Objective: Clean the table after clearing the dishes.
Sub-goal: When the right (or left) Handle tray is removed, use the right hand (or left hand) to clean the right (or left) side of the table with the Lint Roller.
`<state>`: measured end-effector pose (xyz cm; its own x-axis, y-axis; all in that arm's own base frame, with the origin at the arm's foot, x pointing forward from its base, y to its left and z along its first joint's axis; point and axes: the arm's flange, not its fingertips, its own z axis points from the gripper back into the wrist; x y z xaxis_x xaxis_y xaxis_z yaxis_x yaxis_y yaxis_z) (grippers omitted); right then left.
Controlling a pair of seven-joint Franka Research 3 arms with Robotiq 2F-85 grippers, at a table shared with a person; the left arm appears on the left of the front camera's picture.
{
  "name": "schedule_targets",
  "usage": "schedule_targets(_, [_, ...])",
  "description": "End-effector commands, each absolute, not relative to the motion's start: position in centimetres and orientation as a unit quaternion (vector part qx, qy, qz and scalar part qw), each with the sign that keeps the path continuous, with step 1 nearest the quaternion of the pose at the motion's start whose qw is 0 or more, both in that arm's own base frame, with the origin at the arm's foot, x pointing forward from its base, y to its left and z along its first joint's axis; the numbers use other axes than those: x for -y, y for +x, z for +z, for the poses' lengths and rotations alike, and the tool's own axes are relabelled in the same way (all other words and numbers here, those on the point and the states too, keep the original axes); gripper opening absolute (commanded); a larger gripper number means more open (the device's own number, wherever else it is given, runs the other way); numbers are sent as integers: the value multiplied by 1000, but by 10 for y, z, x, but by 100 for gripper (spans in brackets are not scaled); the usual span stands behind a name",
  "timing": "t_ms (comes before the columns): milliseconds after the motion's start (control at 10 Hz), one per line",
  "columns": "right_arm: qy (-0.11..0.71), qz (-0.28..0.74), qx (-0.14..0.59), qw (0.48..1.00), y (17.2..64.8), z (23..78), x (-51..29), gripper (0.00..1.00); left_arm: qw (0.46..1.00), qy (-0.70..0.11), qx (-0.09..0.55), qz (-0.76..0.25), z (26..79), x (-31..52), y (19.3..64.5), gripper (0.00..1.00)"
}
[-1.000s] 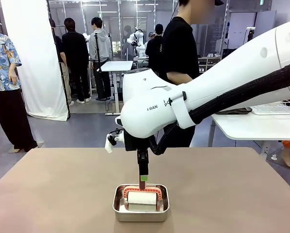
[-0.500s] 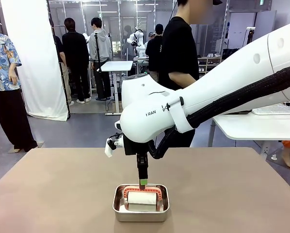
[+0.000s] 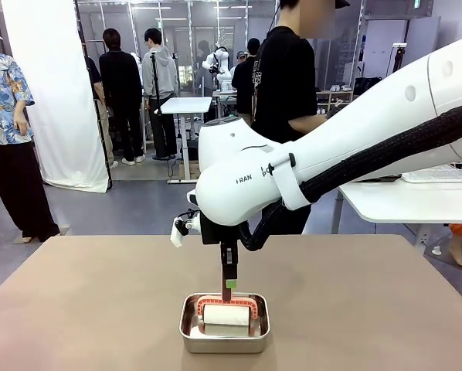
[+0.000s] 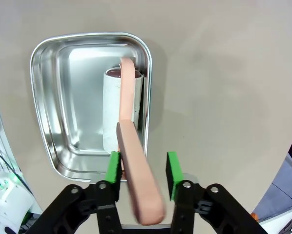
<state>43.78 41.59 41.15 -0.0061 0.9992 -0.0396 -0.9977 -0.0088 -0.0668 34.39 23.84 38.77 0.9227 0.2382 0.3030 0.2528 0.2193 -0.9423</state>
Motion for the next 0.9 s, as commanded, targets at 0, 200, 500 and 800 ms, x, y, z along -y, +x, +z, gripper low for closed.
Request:
schedule_targets(0, [-41, 698, 20, 715, 430, 408, -415, 31, 754, -625, 202, -4, 390, -238, 340, 100])
schedule_targets(200, [-41, 696, 20, 716, 430, 409, -415, 12, 754, -625, 202, -4, 390, -238, 340, 100])
schedule_targets(500, [-40, 695, 19, 718, 431, 411, -416, 0, 754, -625, 202, -4, 390, -238, 340, 100])
schedule_targets(800, [-36, 688, 26, 724, 430, 421, -413, 0, 754, -625, 202, -4, 390, -238, 340, 100])
